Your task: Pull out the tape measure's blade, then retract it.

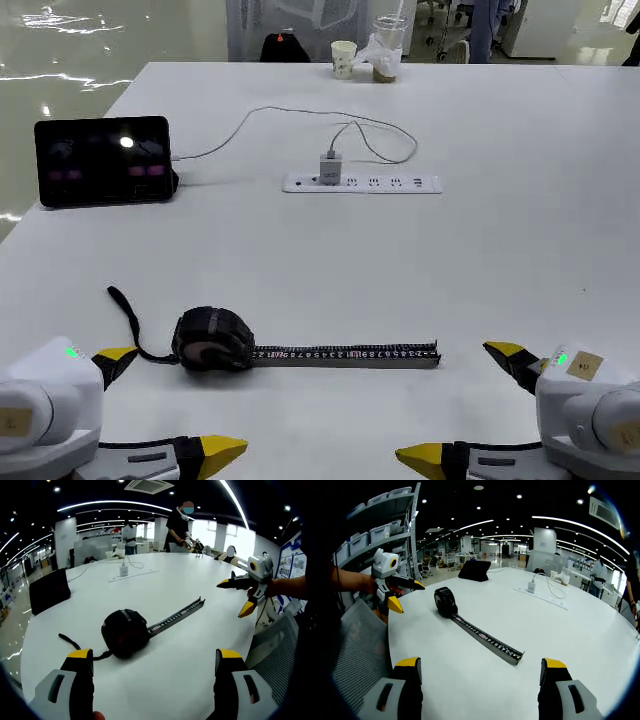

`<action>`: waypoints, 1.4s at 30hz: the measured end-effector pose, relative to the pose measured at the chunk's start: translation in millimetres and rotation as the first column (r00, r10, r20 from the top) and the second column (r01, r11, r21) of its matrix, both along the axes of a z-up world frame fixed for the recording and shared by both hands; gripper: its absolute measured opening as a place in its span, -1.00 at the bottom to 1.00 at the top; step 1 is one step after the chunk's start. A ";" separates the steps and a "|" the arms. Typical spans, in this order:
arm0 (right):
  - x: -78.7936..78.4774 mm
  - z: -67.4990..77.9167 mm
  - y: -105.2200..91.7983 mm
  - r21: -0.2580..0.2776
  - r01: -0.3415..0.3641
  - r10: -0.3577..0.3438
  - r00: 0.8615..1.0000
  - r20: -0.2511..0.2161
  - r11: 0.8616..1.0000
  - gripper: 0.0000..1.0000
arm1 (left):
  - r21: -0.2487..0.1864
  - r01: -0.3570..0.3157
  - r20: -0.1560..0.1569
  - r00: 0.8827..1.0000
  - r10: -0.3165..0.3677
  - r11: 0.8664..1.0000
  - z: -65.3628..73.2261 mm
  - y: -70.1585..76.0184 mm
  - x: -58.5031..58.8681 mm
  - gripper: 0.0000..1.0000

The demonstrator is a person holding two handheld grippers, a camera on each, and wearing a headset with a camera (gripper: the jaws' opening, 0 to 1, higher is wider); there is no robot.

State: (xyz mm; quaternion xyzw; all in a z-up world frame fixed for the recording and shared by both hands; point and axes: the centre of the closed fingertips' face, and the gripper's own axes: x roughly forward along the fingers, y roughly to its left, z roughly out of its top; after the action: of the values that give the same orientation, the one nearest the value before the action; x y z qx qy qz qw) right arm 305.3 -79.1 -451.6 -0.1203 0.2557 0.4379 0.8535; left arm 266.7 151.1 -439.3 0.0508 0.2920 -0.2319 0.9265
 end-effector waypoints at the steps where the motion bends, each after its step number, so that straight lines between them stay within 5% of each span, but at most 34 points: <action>1: -0.4 0.4 0.4 0.000 0.003 -0.003 1.000 0.001 1.000 0.98 | 0.002 -0.008 0.004 1.000 0.008 1.000 0.3 2.0 1.1 0.98; 19: -8.6 6.5 3.4 0.001 0.062 -0.061 0.998 -0.003 0.998 0.98 | 0.025 -0.079 0.038 0.996 0.078 0.997 6.0 -5.2 -2.7 0.98; 42: -22.8 13.0 14.7 0.013 0.082 -0.082 0.997 0.002 0.997 0.98 | 0.016 -0.131 0.013 0.991 0.131 0.991 7.7 -15.3 -13.9 0.98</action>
State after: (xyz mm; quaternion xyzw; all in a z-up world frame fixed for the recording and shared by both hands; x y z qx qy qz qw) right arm 282.5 -64.4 -438.6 -0.1045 0.2565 0.4040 0.8718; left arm 252.8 135.8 -431.6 0.0407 0.2910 -0.1677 0.9410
